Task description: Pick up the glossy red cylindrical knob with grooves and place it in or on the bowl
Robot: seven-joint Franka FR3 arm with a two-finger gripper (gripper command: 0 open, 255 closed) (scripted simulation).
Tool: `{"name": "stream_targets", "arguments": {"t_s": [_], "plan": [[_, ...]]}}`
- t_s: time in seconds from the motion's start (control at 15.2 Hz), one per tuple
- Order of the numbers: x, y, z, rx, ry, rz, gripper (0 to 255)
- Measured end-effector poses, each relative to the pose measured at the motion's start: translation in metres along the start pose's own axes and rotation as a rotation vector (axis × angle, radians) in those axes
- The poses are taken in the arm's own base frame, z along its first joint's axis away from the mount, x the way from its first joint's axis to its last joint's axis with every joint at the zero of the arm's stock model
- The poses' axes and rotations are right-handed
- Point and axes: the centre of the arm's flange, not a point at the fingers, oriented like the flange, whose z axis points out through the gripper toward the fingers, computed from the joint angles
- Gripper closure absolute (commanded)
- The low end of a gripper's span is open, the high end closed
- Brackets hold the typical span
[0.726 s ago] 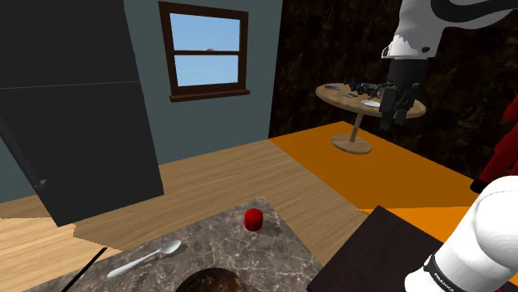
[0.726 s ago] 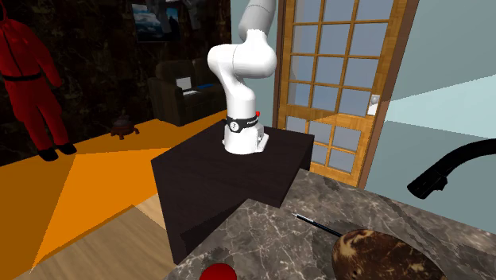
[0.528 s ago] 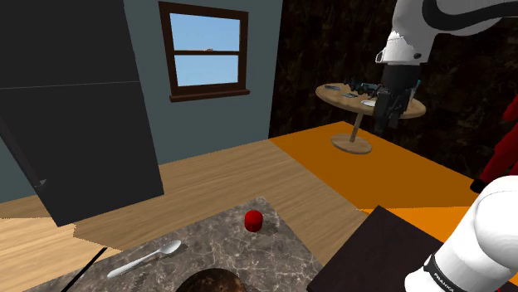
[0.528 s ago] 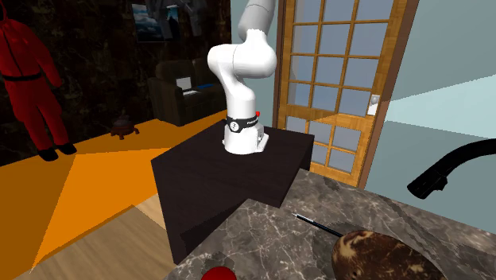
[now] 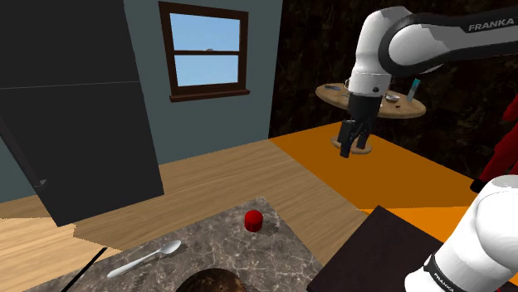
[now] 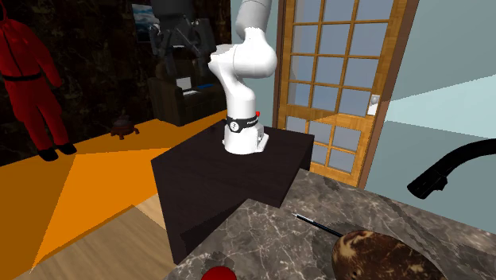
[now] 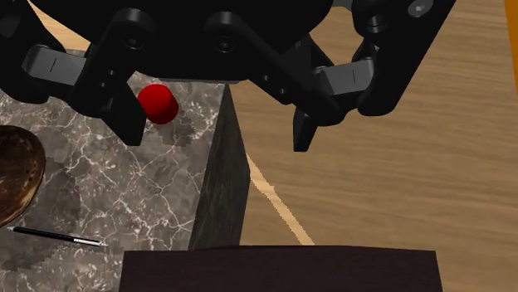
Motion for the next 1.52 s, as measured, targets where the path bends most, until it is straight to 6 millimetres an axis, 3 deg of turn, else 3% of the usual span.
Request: {"name": "stream_targets", "arguments": {"t_s": [1.06,1.52], "plan": [[0.109,-0.099,0.154,-0.030,0.059,-0.027,0],[0.156,-0.140,0.211,-0.042,0.087,-0.040,0]]}}
